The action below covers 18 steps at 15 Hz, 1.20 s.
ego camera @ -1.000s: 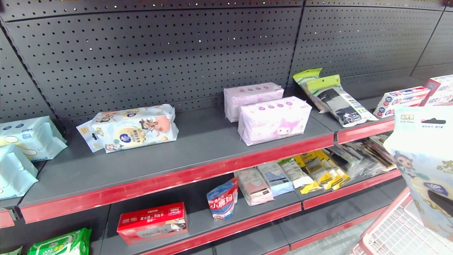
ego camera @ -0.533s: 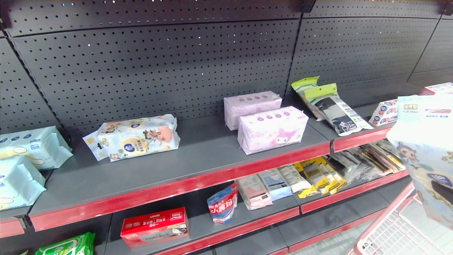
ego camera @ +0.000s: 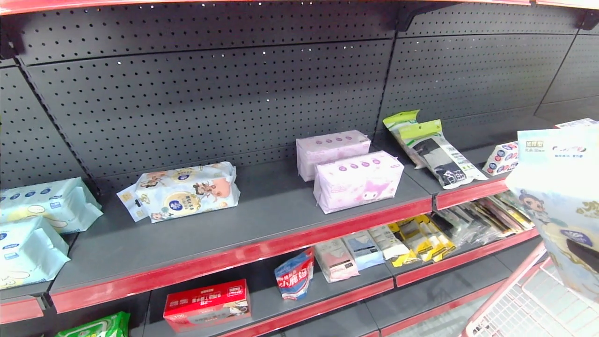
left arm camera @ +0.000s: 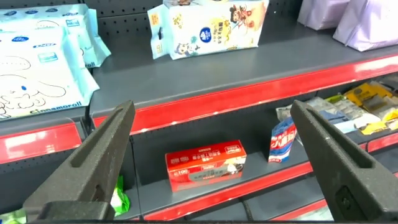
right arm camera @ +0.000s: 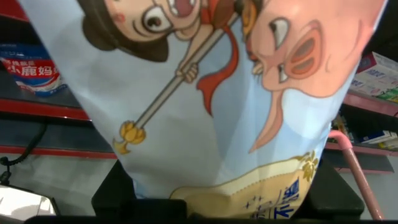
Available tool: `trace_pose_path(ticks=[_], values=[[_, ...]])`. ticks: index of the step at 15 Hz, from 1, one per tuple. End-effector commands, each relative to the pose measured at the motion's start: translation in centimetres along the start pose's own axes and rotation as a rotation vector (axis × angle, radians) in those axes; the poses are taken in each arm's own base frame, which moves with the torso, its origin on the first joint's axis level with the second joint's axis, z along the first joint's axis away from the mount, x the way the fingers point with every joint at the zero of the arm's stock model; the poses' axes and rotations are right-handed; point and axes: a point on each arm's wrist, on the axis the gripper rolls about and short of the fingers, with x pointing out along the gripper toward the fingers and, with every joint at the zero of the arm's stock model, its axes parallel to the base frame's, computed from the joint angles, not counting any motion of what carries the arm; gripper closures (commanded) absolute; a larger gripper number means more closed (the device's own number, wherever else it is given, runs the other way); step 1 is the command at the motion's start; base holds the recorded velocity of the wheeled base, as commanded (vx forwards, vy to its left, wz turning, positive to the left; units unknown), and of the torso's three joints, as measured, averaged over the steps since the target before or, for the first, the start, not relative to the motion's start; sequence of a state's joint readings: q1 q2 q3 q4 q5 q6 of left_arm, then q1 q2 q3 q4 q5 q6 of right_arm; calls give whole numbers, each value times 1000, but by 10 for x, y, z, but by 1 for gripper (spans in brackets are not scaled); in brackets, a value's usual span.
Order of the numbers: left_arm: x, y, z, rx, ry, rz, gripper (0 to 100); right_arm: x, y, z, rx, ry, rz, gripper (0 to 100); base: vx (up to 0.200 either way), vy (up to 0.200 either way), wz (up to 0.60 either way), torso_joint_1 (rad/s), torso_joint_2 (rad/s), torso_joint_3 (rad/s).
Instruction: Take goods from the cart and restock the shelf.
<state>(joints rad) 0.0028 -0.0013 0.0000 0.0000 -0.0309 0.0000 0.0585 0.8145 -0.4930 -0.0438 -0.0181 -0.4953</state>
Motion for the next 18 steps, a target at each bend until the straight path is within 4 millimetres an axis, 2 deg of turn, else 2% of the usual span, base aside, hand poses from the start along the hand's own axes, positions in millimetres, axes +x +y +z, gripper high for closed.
trace_pose_path(ticks=[1,5,11,18], values=[[0,0,0,0,1,0,0,2,0,0,0,7,3,100,0,0,0,0,0,0],[0,0,0,0,1,0,0,4,0,-1,-8,24,-9,100,0,0,0,0,0,0],[0,0,0,0,1,0,0,5,0,-1,-10,28,-6,100,0,0,600,4,2,1],[0,0,0,1,1,-1,0,2,-4,-4,25,46,-69,100,0,0,0,0,0,0]])
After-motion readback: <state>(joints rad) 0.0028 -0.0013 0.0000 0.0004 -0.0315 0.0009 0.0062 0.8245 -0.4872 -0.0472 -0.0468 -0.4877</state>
